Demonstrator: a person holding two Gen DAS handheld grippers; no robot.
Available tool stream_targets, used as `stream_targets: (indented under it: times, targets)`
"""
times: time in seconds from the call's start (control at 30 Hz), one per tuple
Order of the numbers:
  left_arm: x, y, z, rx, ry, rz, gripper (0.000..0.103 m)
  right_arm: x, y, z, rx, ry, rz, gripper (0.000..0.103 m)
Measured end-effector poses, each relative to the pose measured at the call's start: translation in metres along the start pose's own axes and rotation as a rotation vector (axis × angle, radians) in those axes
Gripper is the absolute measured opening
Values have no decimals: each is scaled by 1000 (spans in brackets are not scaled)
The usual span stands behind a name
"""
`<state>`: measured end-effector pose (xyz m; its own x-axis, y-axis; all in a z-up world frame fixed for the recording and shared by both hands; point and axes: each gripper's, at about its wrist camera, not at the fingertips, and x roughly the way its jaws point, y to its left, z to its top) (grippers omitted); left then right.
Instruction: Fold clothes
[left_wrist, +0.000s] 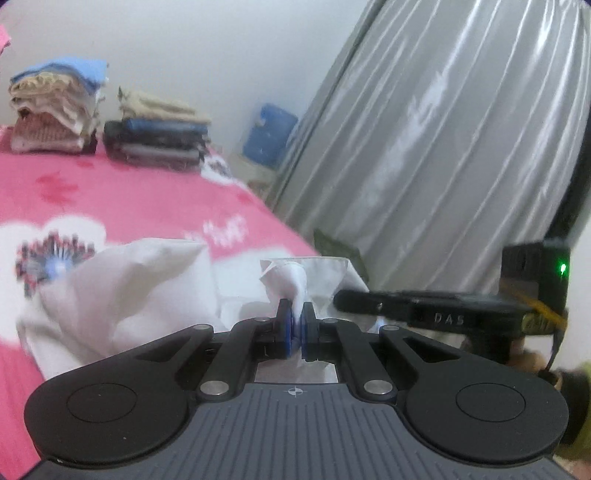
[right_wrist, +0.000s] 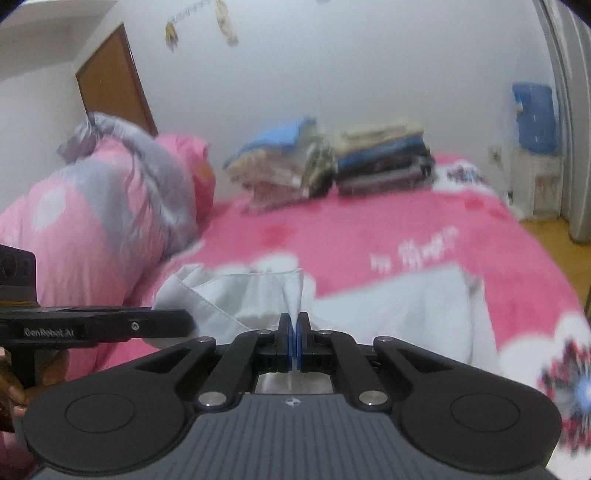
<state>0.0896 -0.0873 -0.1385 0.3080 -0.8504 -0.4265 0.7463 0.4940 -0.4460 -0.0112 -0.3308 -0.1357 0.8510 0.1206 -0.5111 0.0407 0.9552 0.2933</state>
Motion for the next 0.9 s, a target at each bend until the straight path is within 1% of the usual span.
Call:
stream_targets:
  times: [0.07,0.17,0.23,0.27,0.3,0.33,0.37,0.4,0.43,0.47,0.5,0.53,0.57,0.6,0.63,0.7,0.73,0.8,0.83,0.9]
  targets:
    - [2,-4,-16,9,22,-2,3,-5,0,-16,-4,41,-4,3]
    - [3,-8,-32,57,50,7,3,-11,0,-32,-31,93,-3,3]
    - [1,-11,-42,88,91,-5,3,-15,0,-40,-55,138,21,3]
    - [1,-13,-46,111,119,-17,3,-16,1,-43,-77,167,28,3]
    - [2,-14,-50,140,164,-36,4,-17,1,-47,-103,207,30,6]
    - [4,-16,-53,169,208,-56,7,-18,2,-51,-129,247,32,6]
    - [4,-17,-56,196,250,-77,11,-18,2,-55,-153,287,35,9]
    - [4,-18,-60,219,290,-102,21,-21,1,-59,-174,327,36,16]
    - [3,-19,-63,242,329,-126,27,-23,1,-62,-193,365,38,20]
    - [3,-20,-66,265,368,-151,29,-27,-1,-65,-206,398,43,26]
    - [2,-21,-68,287,400,-174,31,-32,-3,-67,-207,424,43,28]
    - [0,-22,-68,304,416,-193,34,-37,-6,-69,-208,451,42,29]
    - [-2,-23,-67,320,431,-213,36,-42,-8,-71,-203,472,39,33]
    - [-4,-23,-66,337,447,-232,40,-48,-13,-70,-175,478,26,36]
    - [-6,-24,-65,354,463,-252,47,-54,-17,-69,-141,479,14,38]
    - [-10,-26,-64,388,486,-286,50,-65,-27,-66,-28,445,-7,46]
    - [-11,-27,-63,404,473,-287,50,-69,-32,-64,41,417,-12,49]
    - [-11,-28,-64,404,446,-280,50,-76,-41,-62,171,361,-22,50]
    - [-11,-27,-65,392,430,-271,50,-77,-42,-62,208,334,-26,50]
    - [-5,-23,-67,359,407,-221,50,-72,-45,-59,263,303,-39,50]
